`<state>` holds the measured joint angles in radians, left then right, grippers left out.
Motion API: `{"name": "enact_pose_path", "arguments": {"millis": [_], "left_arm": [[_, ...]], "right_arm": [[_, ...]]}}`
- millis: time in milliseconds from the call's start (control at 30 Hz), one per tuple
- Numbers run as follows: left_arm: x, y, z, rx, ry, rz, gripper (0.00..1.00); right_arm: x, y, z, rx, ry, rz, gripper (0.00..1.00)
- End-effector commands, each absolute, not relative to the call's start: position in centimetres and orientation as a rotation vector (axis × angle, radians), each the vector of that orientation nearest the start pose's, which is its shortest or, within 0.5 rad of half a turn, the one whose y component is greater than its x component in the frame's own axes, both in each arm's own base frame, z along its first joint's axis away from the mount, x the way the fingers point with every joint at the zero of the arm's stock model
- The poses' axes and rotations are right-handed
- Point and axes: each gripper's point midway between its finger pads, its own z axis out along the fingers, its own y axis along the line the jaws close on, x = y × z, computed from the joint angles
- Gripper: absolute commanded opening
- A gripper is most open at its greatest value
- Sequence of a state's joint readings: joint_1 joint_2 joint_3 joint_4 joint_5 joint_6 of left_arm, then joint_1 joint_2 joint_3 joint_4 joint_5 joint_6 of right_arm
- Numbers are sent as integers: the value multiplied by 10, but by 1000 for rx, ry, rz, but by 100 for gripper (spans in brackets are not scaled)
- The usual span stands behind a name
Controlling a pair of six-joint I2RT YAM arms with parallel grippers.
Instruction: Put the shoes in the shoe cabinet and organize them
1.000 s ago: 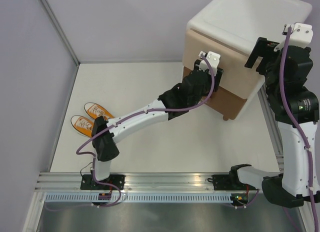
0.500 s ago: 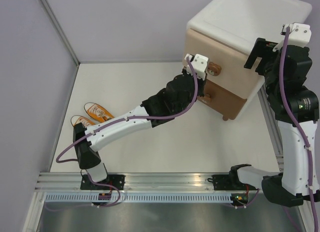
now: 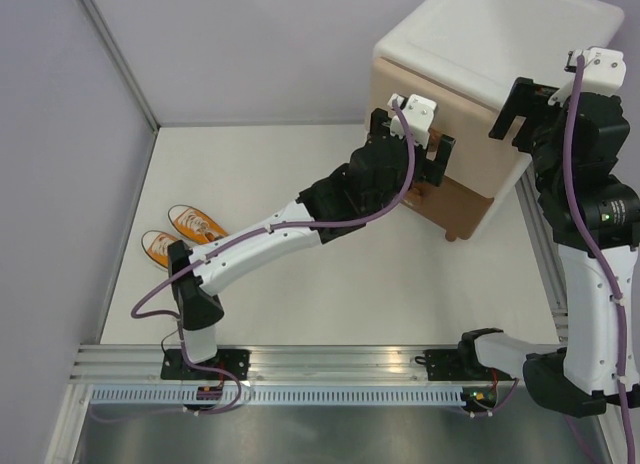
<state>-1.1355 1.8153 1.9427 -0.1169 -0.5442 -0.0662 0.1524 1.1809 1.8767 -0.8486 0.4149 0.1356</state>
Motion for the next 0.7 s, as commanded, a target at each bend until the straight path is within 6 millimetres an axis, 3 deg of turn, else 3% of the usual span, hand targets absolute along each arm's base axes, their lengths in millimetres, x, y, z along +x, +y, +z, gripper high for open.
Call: {"name": "enact_pose_path", "arguments": {"millis": [0,167,667], "left_arm": [[314,-459,431,438,1525,-492,99],[329,-459,423,428,1580,-509,99],[339,-471,410,488,1613,-580,91]], "right_arm": [[296,-20,491,295,1663,-125,98],[293,-22,491,299,1660,-136,98],[292,-25,485,310,1664,-149,98]]}}
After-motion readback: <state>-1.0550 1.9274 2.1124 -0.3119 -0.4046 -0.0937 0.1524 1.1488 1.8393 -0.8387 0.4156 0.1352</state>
